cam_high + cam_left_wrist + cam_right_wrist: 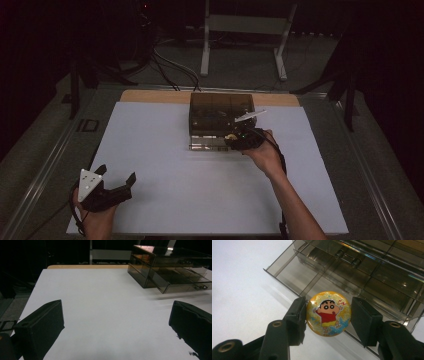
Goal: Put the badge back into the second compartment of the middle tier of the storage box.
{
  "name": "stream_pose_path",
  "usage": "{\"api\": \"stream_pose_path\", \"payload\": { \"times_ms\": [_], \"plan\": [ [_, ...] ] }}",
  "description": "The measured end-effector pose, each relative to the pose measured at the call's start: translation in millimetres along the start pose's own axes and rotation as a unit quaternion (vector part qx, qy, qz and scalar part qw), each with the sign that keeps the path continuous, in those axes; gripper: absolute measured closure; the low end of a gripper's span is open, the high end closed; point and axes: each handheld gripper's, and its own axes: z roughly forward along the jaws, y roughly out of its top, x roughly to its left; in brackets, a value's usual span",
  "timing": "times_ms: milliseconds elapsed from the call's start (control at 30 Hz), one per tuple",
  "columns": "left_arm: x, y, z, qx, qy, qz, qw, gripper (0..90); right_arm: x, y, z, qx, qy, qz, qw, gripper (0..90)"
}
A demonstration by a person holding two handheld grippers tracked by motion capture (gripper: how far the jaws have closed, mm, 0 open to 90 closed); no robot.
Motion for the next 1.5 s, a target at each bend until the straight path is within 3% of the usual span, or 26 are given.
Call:
{"api": "stream_pose_path", "payload": {
  "times_ms": [1500],
  "plan": [
    [-0.6,-0.1,0.2,0.001,-0.001,0.000,1.0000,1.1,5.4,19.6,16.3,-0.002,0.005,-0.001,1.0000,47.5]
  ]
}}
